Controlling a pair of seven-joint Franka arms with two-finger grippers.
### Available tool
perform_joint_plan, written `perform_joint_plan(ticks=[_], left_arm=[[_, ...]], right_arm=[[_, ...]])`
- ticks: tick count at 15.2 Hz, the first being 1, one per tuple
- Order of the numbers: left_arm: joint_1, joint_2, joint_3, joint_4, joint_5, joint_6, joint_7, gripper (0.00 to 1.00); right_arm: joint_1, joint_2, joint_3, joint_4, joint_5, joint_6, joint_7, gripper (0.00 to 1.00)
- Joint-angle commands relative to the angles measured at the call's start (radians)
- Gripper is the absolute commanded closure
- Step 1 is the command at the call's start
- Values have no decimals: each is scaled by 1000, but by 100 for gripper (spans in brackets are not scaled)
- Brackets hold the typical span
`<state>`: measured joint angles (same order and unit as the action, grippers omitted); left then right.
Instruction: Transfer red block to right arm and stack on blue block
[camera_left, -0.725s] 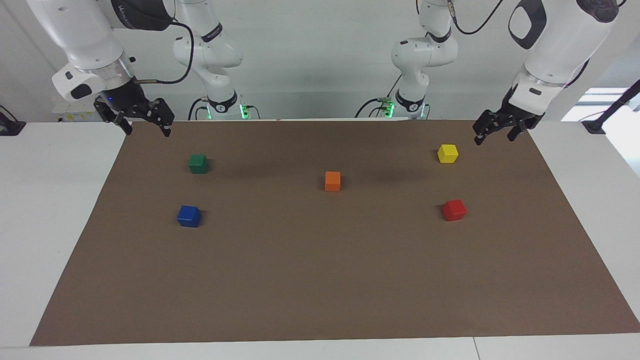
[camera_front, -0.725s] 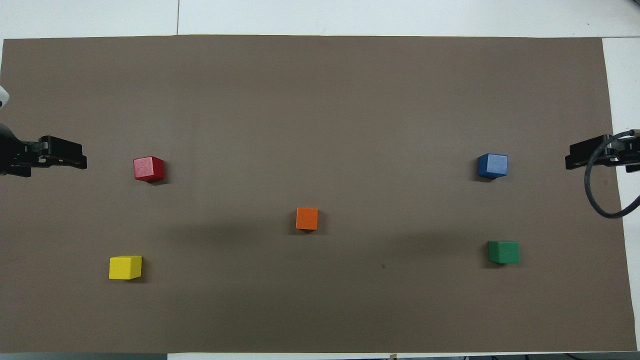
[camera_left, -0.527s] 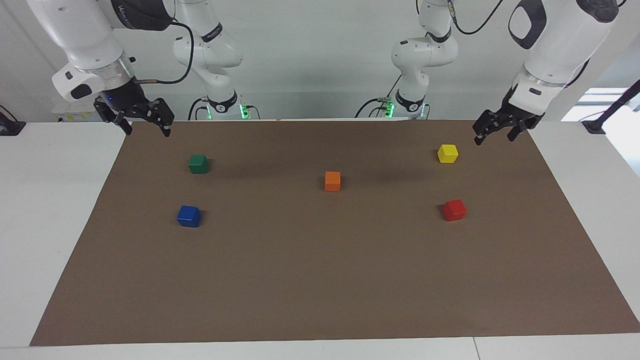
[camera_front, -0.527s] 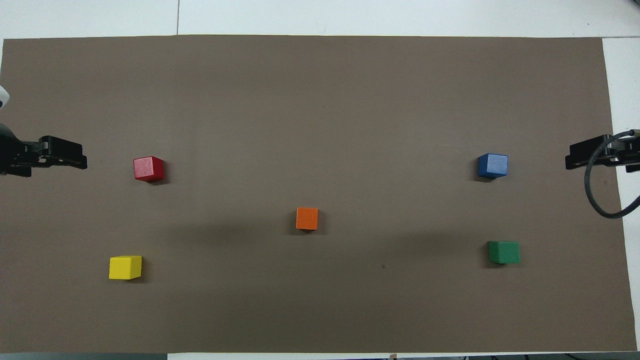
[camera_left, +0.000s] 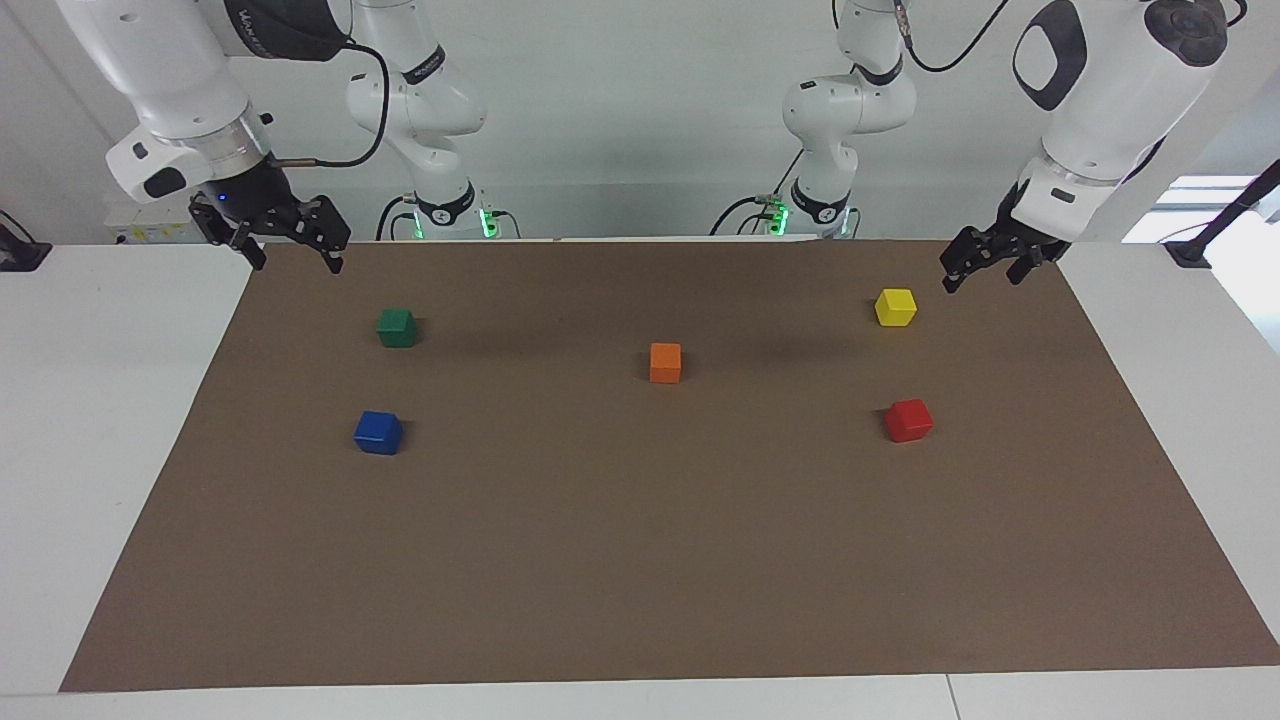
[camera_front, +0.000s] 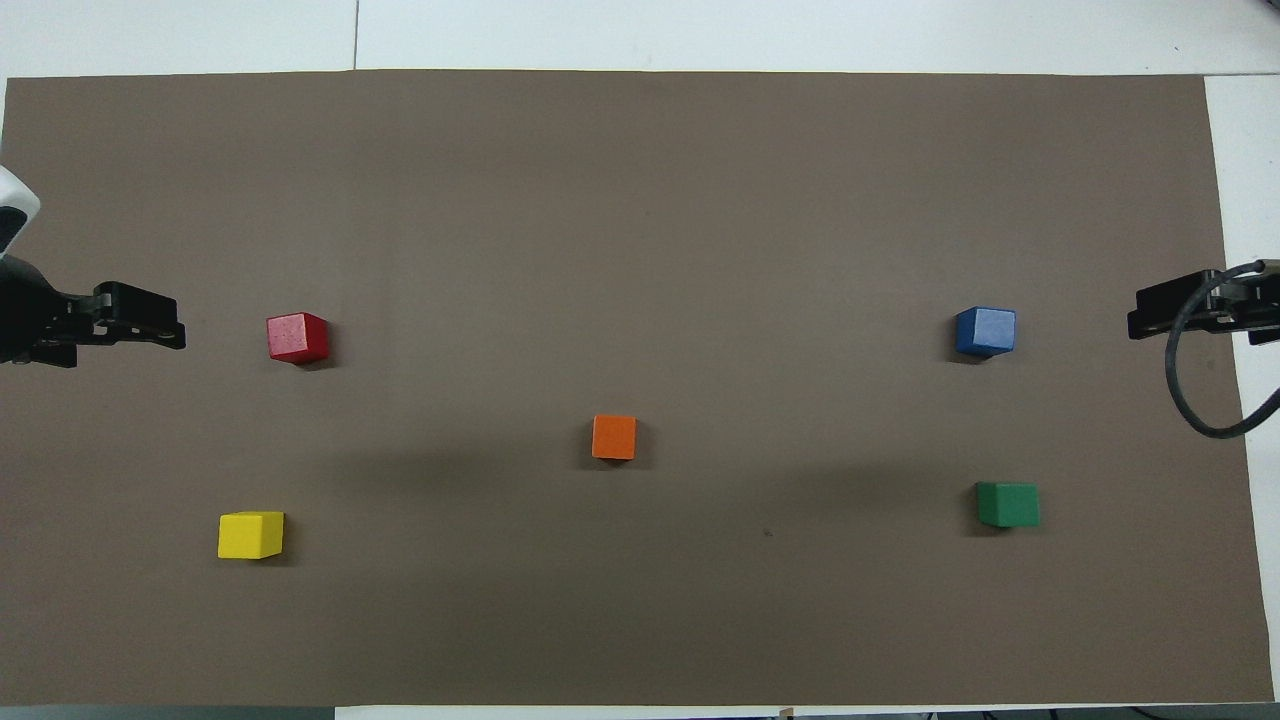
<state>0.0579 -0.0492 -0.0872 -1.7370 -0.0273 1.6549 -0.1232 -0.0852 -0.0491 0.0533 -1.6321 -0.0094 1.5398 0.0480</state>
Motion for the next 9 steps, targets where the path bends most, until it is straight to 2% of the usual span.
perform_joint_plan(ticks=[1,3,6,9], left_arm=[[-6,-18,-2,-55,-16,69,-18,0],[-6,6,-2,-58,-14,103,-18,0],[-6,69,-2,-52,-6,141,-18,0],[-1,120,6,-68,3,209,-7,0]], right_arm=[[-13,-32,13,-37,40,-10,-62,0],[-24,-37,10,-45,141,-9,-103,0],[-18,-38,11,-61,189,37,-178,0],[-30,-46,7,-123,409,42,-256,0]])
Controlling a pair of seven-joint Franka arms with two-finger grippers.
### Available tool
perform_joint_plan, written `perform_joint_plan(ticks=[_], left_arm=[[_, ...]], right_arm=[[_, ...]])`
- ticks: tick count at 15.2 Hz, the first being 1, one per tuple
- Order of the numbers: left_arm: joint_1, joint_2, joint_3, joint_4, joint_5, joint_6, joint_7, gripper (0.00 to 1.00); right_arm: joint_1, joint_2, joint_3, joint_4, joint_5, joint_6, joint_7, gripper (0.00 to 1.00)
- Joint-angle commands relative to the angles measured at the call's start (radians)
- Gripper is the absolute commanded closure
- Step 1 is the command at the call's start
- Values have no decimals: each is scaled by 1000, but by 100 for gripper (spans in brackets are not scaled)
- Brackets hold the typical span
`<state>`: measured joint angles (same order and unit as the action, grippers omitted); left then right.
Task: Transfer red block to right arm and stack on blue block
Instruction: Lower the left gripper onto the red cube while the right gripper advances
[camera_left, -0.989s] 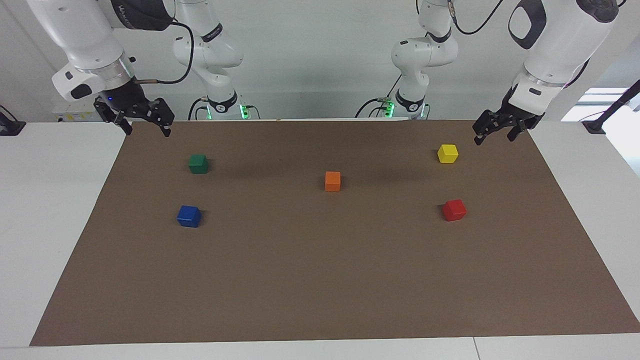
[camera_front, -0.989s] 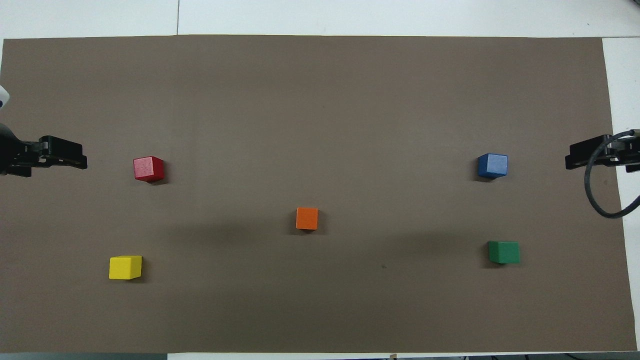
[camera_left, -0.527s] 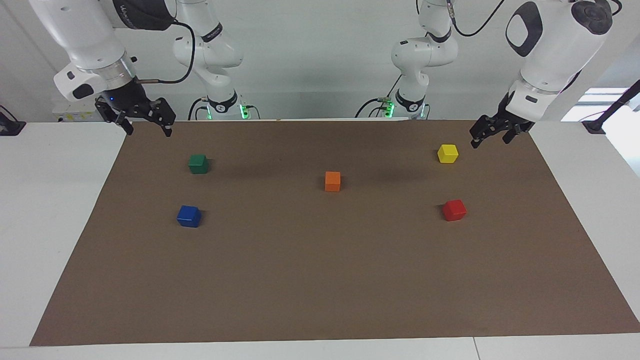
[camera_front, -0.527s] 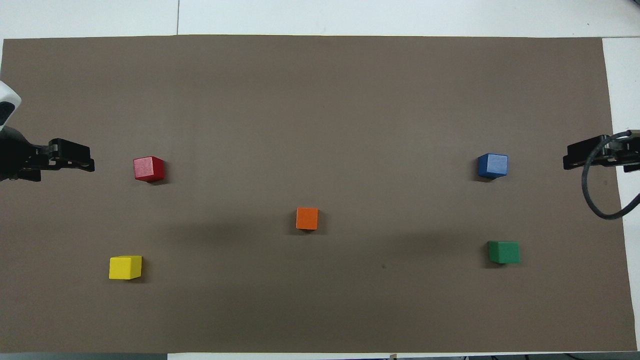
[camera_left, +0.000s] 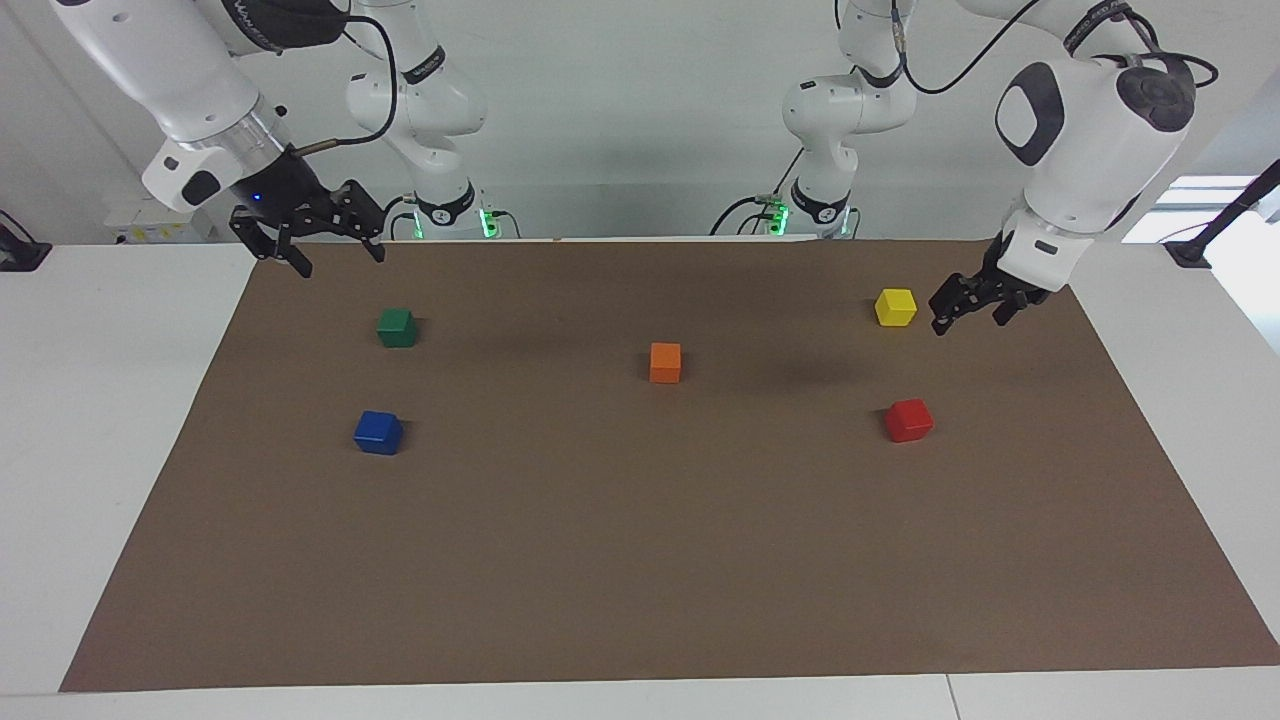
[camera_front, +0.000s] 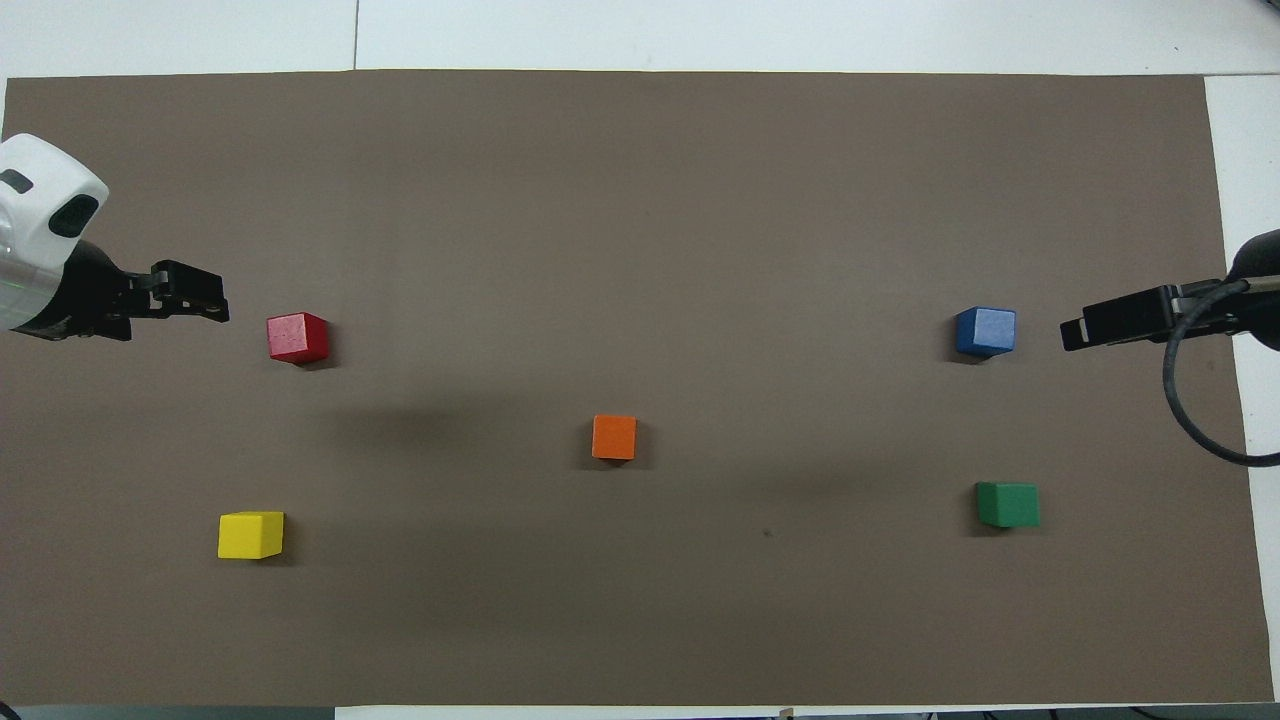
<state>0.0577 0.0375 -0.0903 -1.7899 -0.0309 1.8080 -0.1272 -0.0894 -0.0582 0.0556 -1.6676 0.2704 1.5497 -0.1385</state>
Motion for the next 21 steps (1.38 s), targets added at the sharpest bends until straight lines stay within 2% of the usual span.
perform_joint_plan(ticks=[1,4,7,12,17,20,21], left_arm=[[1,41,9,-38,6,89,-5,0],[2,56,10,-136,6,216,-5,0],[-6,110,10,-147,8,269,-6,0],[-4,113,12,-235,8,398,-6,0],[-10,148,12,-255,17,435,-11,0],[-36,186,12,-264,25,453,-17,0],[-45,194,12,-264,25,456,-20,0]], right_arm=[[-45,-38,3,-119,218,39,-107,0],[-73,-28,3,-200,454,56,-219,0],[-102,23,3,-268,711,46,-340,0],[-78,67,6,-372,1050,18,-437,0],[-20,113,7,-463,1317,-71,-486,0],[2,253,10,-469,1418,-235,-633,0],[2,273,15,-466,1434,-262,-642,0]])
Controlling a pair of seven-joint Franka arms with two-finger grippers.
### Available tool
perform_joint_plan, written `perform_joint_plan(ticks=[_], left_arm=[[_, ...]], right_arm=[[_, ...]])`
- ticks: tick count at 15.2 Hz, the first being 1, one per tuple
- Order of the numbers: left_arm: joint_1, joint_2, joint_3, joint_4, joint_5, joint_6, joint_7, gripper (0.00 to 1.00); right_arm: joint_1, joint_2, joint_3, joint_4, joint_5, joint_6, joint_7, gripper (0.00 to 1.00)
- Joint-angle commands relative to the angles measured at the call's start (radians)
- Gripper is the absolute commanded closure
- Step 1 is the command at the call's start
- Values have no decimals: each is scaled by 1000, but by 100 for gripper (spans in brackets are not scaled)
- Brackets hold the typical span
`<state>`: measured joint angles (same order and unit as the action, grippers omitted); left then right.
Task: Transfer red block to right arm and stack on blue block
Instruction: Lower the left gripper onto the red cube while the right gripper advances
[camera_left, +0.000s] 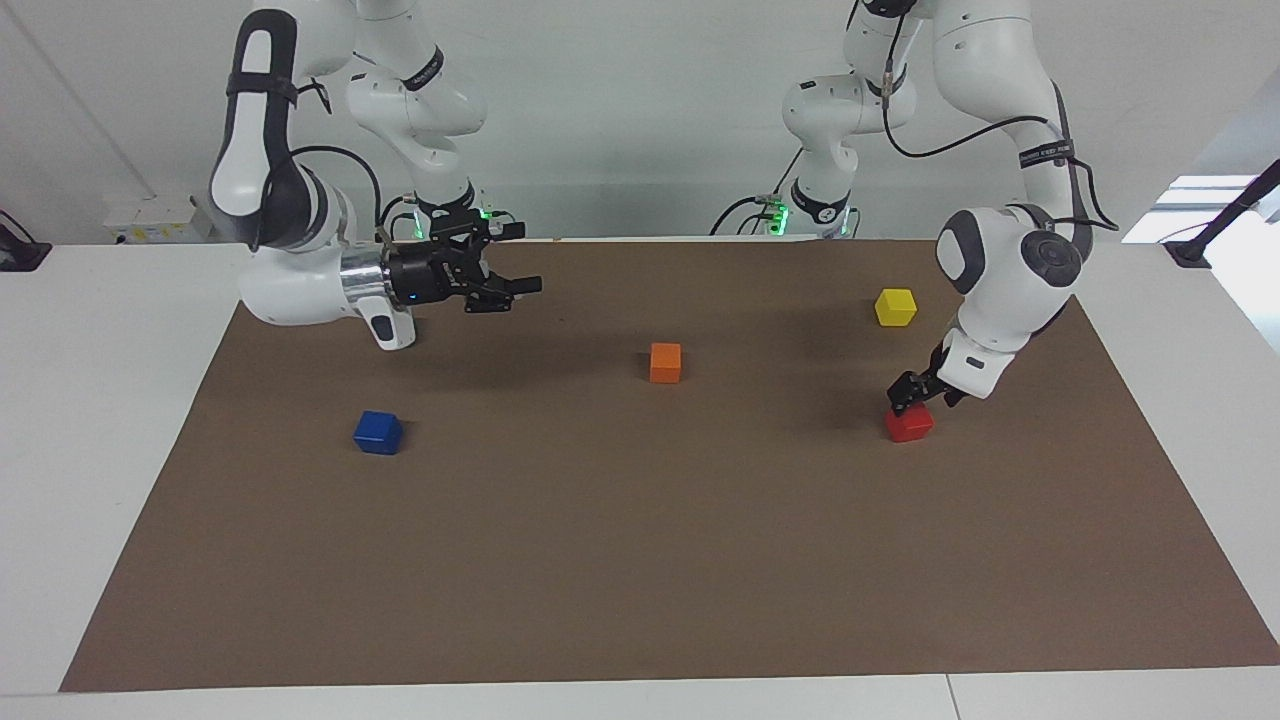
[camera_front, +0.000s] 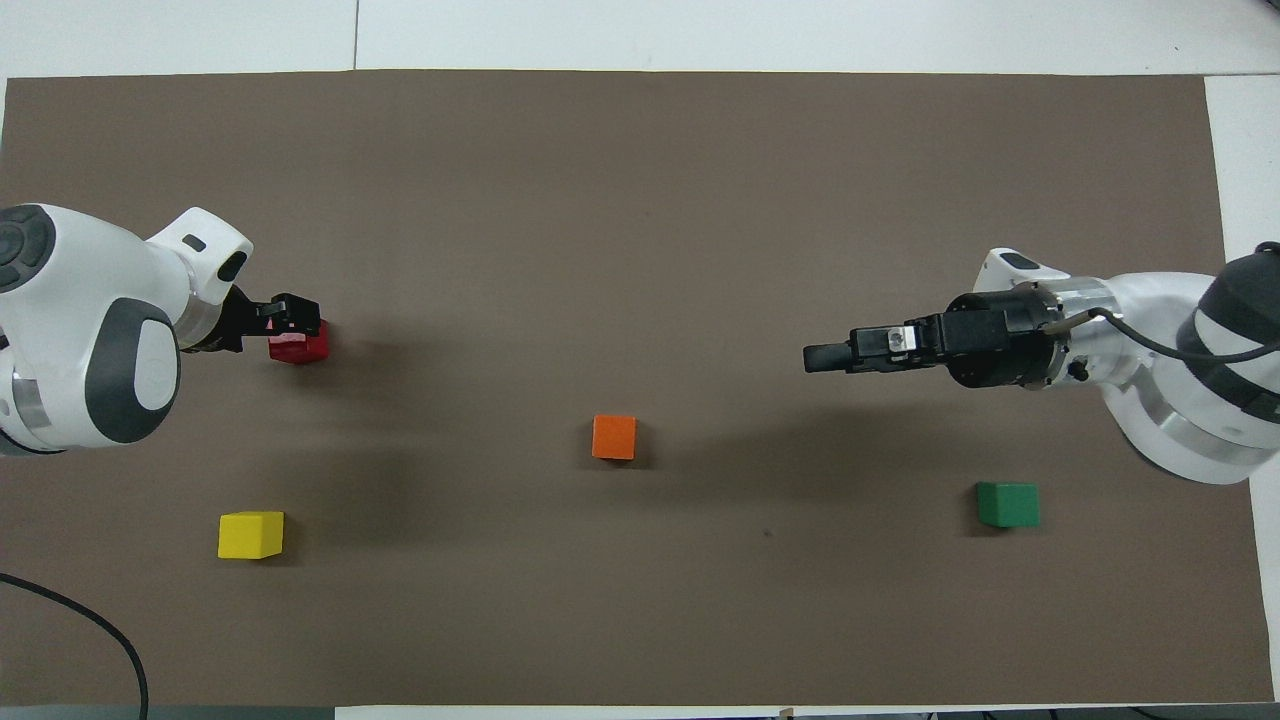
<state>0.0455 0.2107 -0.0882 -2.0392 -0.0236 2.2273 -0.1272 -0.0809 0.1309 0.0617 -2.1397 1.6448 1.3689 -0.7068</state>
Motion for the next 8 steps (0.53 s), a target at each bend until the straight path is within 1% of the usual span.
perform_joint_plan(ticks=[1,2,4,7,8], left_arm=[[-33,24,10,-15,24,46,-20,0],[-32,30,10,-15,30,46,-19,0],[-32,36,8,-16,50,57,-19,0],[-32,36,8,-16,51,55,-14,0],[-30,36,8,-21,51,57,-14,0]], right_arm=[[3,96,10,9,75,-109,-74,0],[32,113,9,7,110,-140,-77,0],[41,134,9,4,144,-178,-79,0],[59,135,9,3,170,-180,-79,0],[73,148,9,4,194,-182,-80,0]])
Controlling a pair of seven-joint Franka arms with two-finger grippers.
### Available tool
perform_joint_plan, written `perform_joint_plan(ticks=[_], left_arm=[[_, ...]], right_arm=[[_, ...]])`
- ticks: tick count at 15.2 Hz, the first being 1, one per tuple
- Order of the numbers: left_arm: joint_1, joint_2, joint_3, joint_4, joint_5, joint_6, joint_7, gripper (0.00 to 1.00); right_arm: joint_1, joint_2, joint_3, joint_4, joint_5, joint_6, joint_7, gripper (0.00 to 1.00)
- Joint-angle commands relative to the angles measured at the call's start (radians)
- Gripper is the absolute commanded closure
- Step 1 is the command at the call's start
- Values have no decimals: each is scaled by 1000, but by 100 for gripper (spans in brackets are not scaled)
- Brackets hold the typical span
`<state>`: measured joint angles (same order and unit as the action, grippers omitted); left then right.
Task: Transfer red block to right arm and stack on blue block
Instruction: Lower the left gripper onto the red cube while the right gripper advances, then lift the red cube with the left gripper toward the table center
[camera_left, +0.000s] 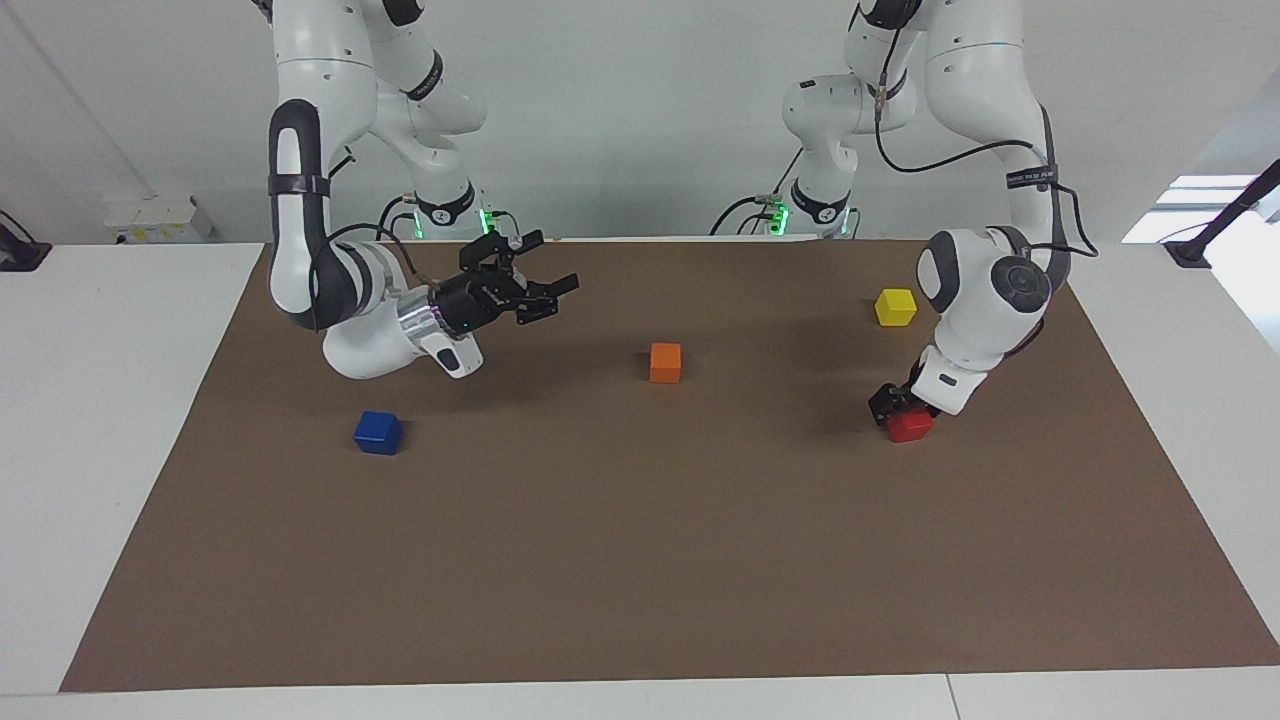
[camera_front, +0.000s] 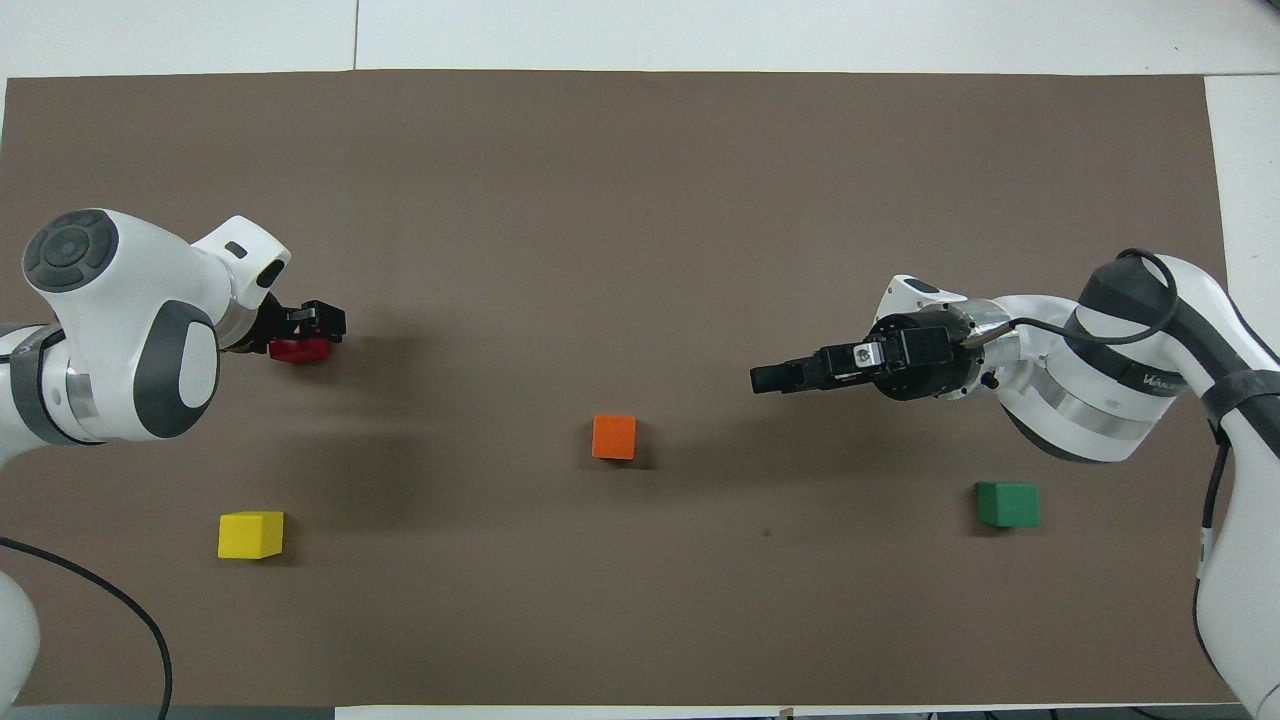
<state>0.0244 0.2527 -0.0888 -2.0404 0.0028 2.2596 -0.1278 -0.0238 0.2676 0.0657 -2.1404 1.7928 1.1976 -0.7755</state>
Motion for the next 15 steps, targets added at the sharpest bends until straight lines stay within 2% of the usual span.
perform_joint_plan(ticks=[1,3,4,5,6,7,9,15], left_arm=[[-8,-7,9,-27,25,28,-12,0],[-8,-7,9,-35,25,31,-16,7],[-6,-7,9,-41,25,35,-18,15],[-6,-9,9,-49,25,38,-23,40],[-6,-10,9,-49,25,35,-30,75],[-1,-10,7,-43,23,23,-52,100],[0,-13,6,-20,11,-21,-70,100],[-12,-62,-5,159,-200,-320,-493,100]], right_arm=[[28,42,5,11,75,-28,-34,0],[57,84,5,40,92,-36,-64,0],[58,87,3,51,92,-33,-62,0],[58,99,3,69,92,-29,-61,0],[58,119,3,89,92,-26,-53,0],[59,133,5,106,92,-13,-45,0],[62,160,5,129,94,2,-45,0],[105,226,3,197,137,26,-57,0]])
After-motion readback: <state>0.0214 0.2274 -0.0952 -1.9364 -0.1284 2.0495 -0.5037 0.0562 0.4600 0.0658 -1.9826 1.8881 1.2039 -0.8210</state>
